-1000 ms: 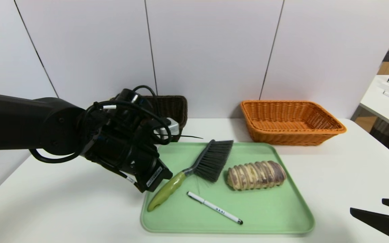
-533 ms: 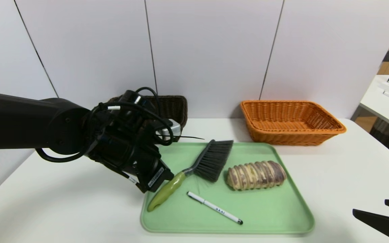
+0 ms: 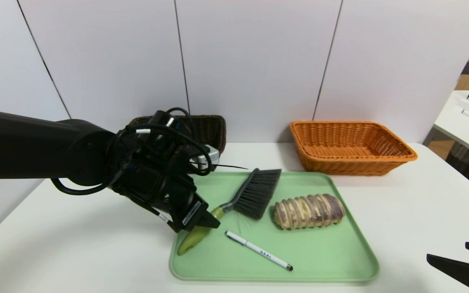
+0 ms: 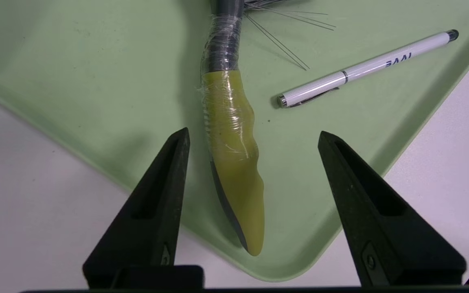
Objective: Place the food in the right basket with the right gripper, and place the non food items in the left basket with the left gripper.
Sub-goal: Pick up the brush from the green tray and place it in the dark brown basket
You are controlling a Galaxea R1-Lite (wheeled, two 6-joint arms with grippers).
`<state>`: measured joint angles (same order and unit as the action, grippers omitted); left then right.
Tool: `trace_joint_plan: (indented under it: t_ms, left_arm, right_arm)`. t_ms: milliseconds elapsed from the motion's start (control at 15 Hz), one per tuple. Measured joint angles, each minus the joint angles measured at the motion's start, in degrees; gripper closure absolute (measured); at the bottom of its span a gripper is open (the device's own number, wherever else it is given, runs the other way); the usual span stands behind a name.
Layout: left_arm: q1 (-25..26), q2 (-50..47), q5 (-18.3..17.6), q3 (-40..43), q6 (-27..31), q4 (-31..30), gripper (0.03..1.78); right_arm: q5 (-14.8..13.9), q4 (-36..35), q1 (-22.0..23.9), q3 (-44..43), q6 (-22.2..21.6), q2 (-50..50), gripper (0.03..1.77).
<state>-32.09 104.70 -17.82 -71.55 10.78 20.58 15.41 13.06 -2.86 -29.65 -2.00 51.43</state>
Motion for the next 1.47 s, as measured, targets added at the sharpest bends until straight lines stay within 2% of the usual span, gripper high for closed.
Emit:
trace_joint_plan:
  t_ms: [267, 600, 800, 867, 1200, 1467]
  left_arm:
    - [-0.5, 1.7, 0.5, -3.7, -1.2, 5.0, 0.43]
    - [-0.8, 4.1, 1.8, -9.6, -0.1, 12.7, 0.28]
    - [-0.8, 6.1, 6.8, -11.1, 4.3, 13.0, 0.22]
    - [-0.9, 6.8, 7.4, -11.5, 4.6, 13.2, 0.21]
    - [-1.6, 10.2, 7.8, -16.2, 4.7, 17.0, 0.16]
    - [-2.0, 11.9, 9.2, -16.9, 4.7, 17.2, 0.14]
  right_arm:
    - [0.0, 0.3, 0.0, 0.3, -0.1, -0.9, 0.09]
    - [0.0, 0.1, 0.0, 0.7, -0.2, -1.5, 0.09]
    - [0.0, 0.0, 0.0, 1.1, -0.2, -1.5, 0.09]
    - [0.0, -0.1, 0.0, 1.4, -0.2, -1.5, 0.09]
    - [-0.1, -0.1, 0.1, 1.9, -0.3, -1.6, 0.09]
    - [-0.1, -0.1, 0.5, 2.5, -0.3, -1.9, 0.09]
